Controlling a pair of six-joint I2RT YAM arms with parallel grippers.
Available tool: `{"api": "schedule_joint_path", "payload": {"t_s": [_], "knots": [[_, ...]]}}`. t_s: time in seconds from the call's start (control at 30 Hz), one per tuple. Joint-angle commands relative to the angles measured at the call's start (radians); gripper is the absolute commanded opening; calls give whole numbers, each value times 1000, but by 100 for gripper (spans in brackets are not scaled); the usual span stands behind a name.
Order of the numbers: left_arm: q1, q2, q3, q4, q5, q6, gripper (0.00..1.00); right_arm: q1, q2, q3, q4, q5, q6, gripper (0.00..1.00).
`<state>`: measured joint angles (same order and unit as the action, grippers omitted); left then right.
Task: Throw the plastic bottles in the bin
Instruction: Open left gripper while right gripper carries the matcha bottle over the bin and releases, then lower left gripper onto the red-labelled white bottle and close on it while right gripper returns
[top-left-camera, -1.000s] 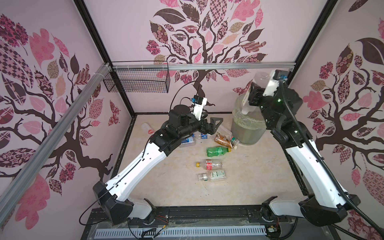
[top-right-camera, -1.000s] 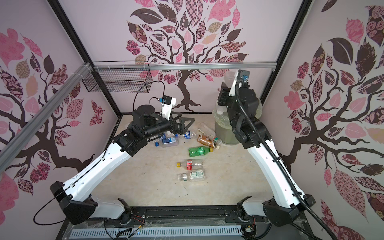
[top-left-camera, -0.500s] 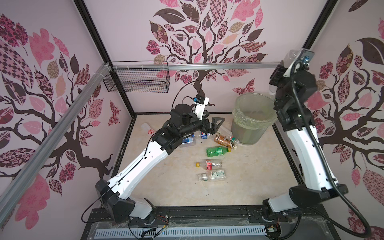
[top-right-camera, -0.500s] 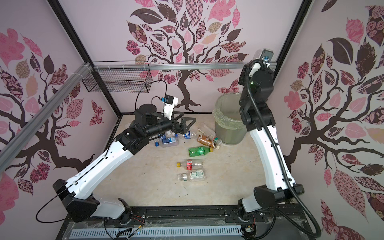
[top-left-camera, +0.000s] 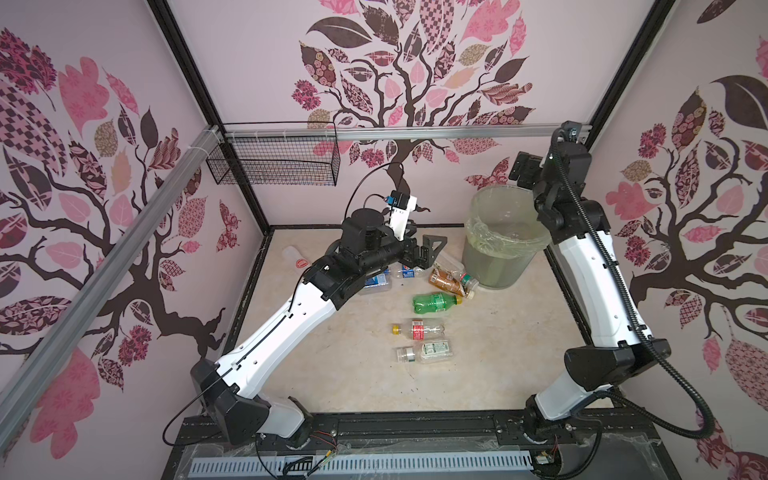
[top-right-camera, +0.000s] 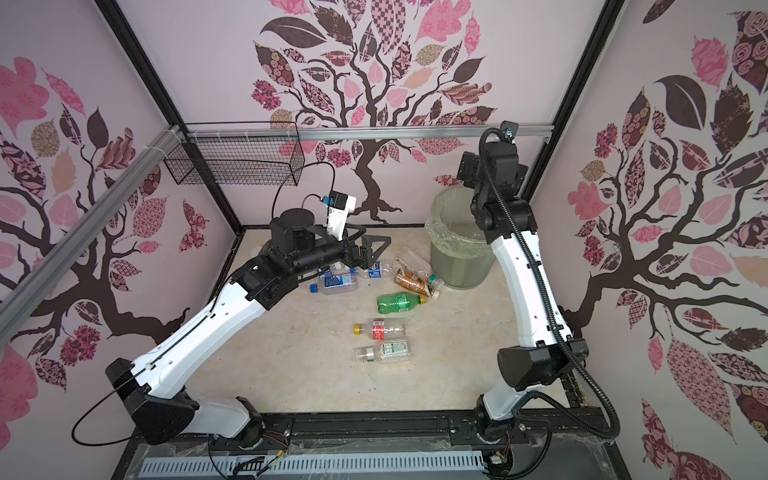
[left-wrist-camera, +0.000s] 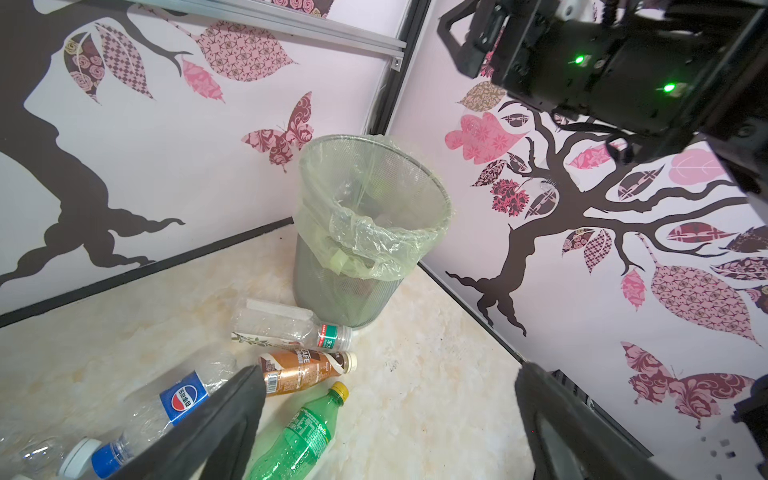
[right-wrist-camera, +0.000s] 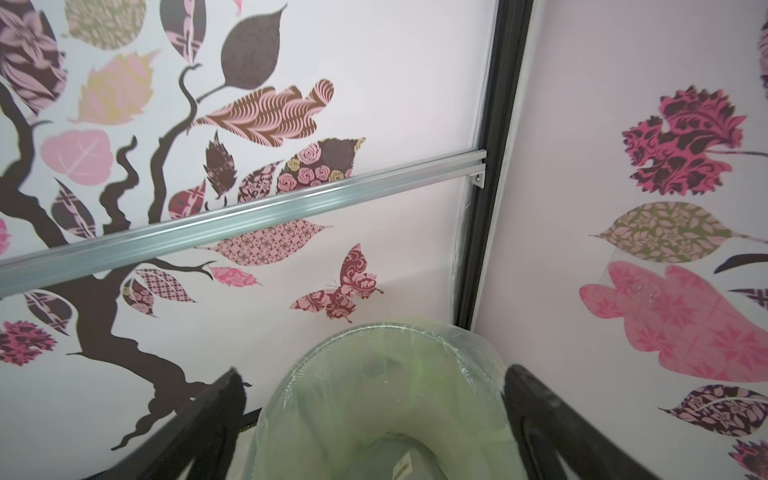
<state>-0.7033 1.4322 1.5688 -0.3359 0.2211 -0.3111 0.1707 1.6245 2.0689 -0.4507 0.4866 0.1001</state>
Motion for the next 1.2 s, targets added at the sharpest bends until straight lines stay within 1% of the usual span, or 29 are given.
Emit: {"api": "schedule_joint_path", "payload": {"t_s": [0.0,0.07,0.17,0.23,0.27,0.3,0.33,0.4,0.5,0.57,0.63,0.7,0.83,0.9,1.03,1.17], "knots": [[-4,18,17,-57,-65,-27,98,0,-38,27,-47,-45,47,99],[-4,22,32,-112,-149,-25,98,2,-41,26,-74,-86,82,100],[3,23,43,-204,-332,-20,98,27,-61,-19,-82,-168,126,99],[36,19,41,-260,-427,-29,98,99,-85,-96,-44,-171,107,100],[60,17,36,-283,-450,-46,98,135,-97,-134,-21,-164,92,100],[101,16,31,-304,-445,-73,98,181,-110,-183,5,-154,82,100],[152,14,20,-318,-410,-105,98,224,-121,-231,31,-151,78,100],[246,13,-2,-340,-374,-165,98,284,-137,-308,70,-149,78,99],[393,31,-40,-363,-361,-224,98,374,-155,-414,124,-163,81,100],[468,69,-66,-364,-376,-219,98,427,-164,-468,155,-160,73,100],[540,132,-69,-393,-422,-230,98,481,-172,-525,186,-163,67,100],[608,199,-53,-438,-405,-269,98,528,-172,-567,211,-170,59,99],[664,313,-31,-452,-401,-305,98,608,-133,-603,224,-195,51,100],[668,349,-32,-439,-418,-310,98,632,-110,-610,226,-208,53,99],[677,418,-23,-437,-466,-316,98,643,-91,-639,241,-249,69,99],[681,485,-3,-414,-456,-319,96,643,-86,-665,260,-248,59,100]]}}
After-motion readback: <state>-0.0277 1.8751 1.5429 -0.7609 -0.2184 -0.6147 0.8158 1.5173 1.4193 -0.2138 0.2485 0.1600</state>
